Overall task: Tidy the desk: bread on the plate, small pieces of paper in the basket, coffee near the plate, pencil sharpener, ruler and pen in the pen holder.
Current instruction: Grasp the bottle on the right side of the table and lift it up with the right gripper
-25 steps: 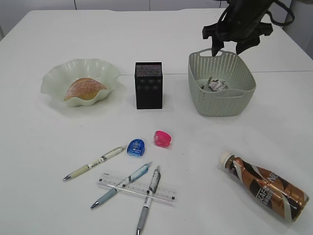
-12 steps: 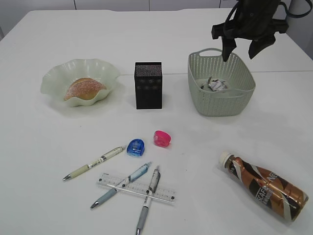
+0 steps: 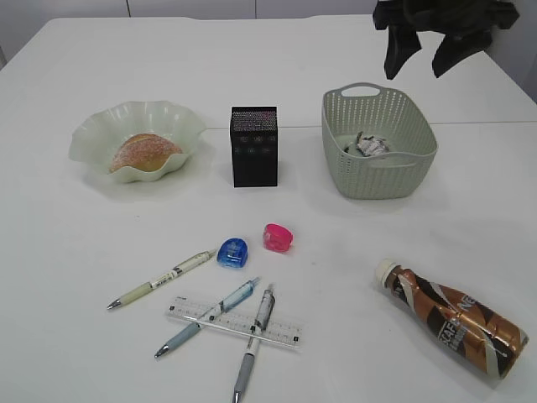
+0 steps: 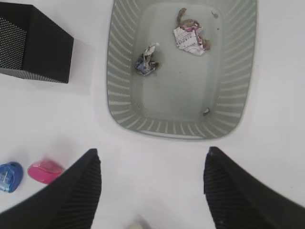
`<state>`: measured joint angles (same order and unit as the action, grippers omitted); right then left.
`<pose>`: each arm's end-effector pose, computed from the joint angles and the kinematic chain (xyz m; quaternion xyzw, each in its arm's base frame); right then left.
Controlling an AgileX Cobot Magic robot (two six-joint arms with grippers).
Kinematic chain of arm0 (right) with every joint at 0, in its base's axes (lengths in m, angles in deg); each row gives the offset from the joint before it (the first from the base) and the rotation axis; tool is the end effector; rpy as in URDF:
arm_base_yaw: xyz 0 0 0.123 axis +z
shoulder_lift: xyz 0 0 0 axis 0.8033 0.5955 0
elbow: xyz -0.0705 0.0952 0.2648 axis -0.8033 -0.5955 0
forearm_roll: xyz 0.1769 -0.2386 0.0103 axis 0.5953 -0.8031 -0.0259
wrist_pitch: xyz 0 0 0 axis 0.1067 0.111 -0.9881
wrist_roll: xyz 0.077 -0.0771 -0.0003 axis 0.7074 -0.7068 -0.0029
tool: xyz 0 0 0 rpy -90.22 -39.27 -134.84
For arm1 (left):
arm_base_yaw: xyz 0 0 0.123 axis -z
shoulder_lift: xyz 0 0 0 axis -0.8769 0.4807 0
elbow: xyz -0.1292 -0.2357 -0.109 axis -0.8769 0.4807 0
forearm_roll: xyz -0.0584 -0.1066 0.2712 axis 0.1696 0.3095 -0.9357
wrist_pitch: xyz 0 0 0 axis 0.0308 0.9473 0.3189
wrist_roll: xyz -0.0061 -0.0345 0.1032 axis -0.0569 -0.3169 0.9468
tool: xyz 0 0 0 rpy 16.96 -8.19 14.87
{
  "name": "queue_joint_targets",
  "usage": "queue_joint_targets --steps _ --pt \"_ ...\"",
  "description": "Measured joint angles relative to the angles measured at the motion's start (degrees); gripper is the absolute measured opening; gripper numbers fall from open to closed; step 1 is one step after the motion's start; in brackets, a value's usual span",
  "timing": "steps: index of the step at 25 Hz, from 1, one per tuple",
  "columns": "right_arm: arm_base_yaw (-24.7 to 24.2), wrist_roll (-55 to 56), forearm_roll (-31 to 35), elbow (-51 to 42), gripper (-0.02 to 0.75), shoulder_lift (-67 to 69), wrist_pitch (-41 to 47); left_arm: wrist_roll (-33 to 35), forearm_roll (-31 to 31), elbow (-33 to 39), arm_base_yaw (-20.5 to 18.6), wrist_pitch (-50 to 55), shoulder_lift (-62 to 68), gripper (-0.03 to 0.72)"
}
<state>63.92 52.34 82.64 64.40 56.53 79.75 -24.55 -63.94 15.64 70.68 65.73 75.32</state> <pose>0.4860 0.0924 0.3201 -0.0519 0.9744 0.0397 0.2149 0.1634 -0.0284 0.3858 0.0270 0.9466 -0.0496 0.3174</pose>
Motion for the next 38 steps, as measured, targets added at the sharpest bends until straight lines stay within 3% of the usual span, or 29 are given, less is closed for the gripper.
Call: queue_joint_targets --steps 8,14,20,25,30,38 --pt "0.00 -5.57 1.63 -18.15 0.496 -16.09 0.00 0.00 0.00 0.00 0.44 0.00 0.00 0.442" --pt "0.00 -11.24 2.16 -37.53 0.496 -28.58 0.00 0.00 -0.10 0.00 0.44 0.00 0.00 0.442" --pt "0.00 -23.59 2.16 -52.66 0.495 -37.48 0.00 0.00 -0.21 0.00 0.44 0.00 0.00 0.442" --pt "0.00 -26.57 2.20 -55.22 0.499 -37.73 -3.67 0.00 -0.21 0.00 0.44 0.00 0.00 0.442" --pt "0.00 -24.69 1.44 -55.35 0.577 -35.62 -7.08 0.00 -0.31 0.00 0.44 0.00 0.00 0.442" --pt "0.00 -24.07 1.06 -55.35 0.584 -34.69 -9.29 0.00 -0.30 0.00 0.44 0.00 0.00 0.442"
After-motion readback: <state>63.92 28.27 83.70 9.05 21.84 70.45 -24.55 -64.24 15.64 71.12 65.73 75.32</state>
